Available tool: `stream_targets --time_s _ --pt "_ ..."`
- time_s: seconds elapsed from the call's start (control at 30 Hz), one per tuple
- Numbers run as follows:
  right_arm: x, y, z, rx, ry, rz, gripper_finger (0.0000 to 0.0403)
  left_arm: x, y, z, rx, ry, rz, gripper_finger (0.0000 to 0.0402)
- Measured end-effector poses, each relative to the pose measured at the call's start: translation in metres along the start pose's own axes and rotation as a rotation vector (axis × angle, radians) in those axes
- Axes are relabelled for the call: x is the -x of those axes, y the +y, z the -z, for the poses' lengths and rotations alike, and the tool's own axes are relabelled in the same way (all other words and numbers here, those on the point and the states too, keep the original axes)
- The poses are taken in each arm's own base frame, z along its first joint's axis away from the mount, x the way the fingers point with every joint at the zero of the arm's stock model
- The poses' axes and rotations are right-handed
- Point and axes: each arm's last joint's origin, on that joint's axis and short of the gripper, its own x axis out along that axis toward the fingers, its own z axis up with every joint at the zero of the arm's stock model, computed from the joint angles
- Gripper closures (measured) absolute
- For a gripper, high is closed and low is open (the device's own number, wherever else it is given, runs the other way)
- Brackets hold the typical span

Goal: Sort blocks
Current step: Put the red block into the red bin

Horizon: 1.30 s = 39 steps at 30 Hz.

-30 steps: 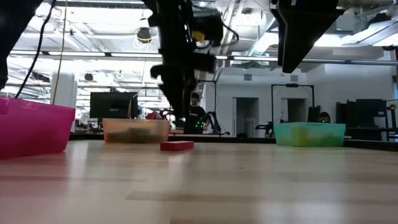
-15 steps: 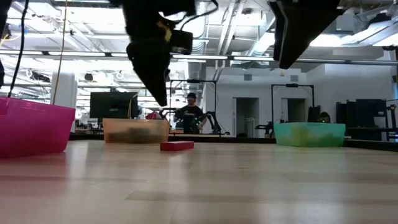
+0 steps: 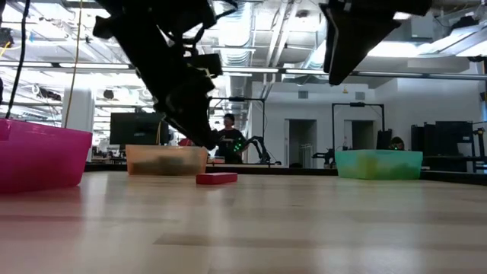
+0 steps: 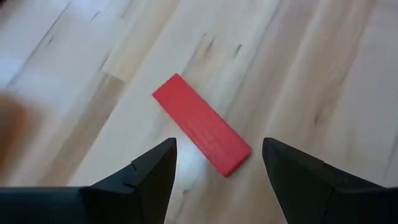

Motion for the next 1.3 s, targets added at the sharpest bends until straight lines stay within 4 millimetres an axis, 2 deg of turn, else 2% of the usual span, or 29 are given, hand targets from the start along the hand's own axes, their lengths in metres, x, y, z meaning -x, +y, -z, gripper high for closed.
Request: stream_targets --time_s 0.2,0.47,0.73,0.83,1.1,1.3 --pt "-0.004 -0.004 -0.003 -0.012 0.007 0.003 0.0180 -0.013 -0.004 0.009 0.020 0.002 0.001 0.0166" --pt "-0.004 -0.003 -0.004 -0.020 -0.002 -0.002 0.0180 -0.047 -0.008 0.022 0.033 0.041 -0.040 0.0166" --pt "-0.004 -0.003 -0.004 -0.020 -0.001 -0.002 0.0180 -0.056 -0.003 0.021 0.017 0.043 -0.042 0.0170" --pt "-0.004 -0.003 -0.004 -0.021 -0.001 -0.002 0.0180 -0.057 -0.001 0.020 -0.011 0.053 -0.038 0.0194" --pt "-0.004 -0.003 -0.005 -0.030 -0.007 -0.007 0.0180 -0.061 0.002 0.020 -0.080 0.069 -0.015 0.0293" --pt "-0.002 -0.001 -0.003 -0.038 -0.007 -0.006 0.0180 -0.060 0.001 0.022 -0.120 0.099 0.030 0.0336"
